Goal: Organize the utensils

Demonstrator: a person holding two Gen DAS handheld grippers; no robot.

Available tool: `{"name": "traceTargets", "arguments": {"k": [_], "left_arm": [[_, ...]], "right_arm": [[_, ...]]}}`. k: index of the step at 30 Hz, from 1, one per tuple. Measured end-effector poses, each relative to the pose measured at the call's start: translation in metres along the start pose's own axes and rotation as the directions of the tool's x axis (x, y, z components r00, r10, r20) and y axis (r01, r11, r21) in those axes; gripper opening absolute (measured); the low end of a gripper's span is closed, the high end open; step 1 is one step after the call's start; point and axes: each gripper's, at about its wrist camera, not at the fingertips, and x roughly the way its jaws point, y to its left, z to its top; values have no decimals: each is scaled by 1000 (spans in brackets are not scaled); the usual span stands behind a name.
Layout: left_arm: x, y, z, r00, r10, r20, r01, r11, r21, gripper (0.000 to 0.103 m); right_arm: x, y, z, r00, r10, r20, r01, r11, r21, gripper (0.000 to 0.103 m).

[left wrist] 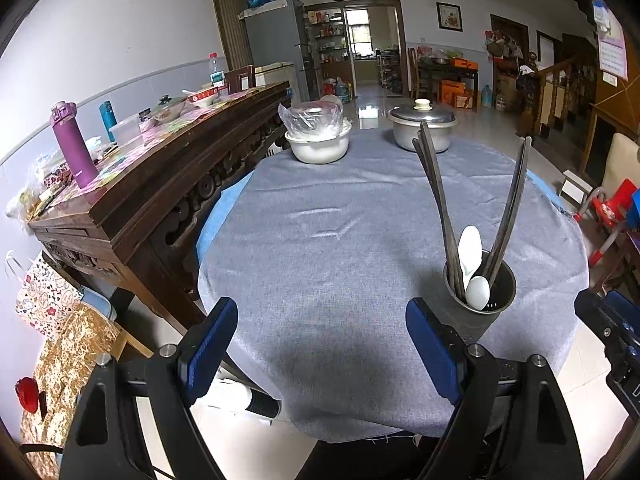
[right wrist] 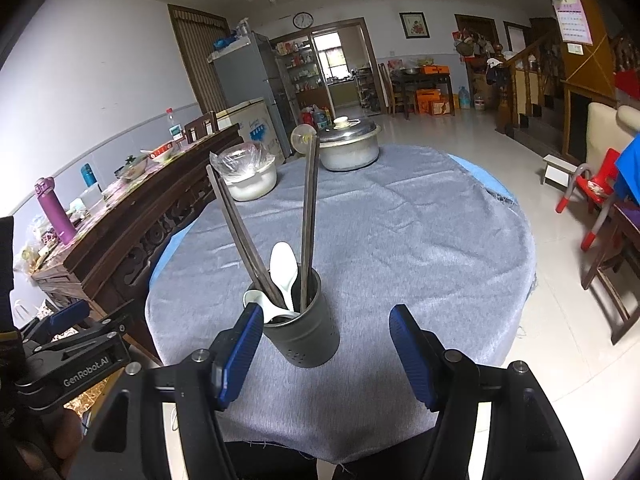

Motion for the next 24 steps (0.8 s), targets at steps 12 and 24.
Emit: {"name": "traceTargets", "arguments": {"k": [12, 24], "left_arm": [[-5, 6, 0, 1000, -9, 21, 9, 1000, -10, 86], [-6, 13, 0, 1000, -15, 22, 15, 1000, -25, 86]], "right_arm": [[-4, 9, 4, 1000, -22, 22, 22, 999, -26, 72], [-3, 18, 6, 999, -18, 28, 19, 999, -45, 72]]}}
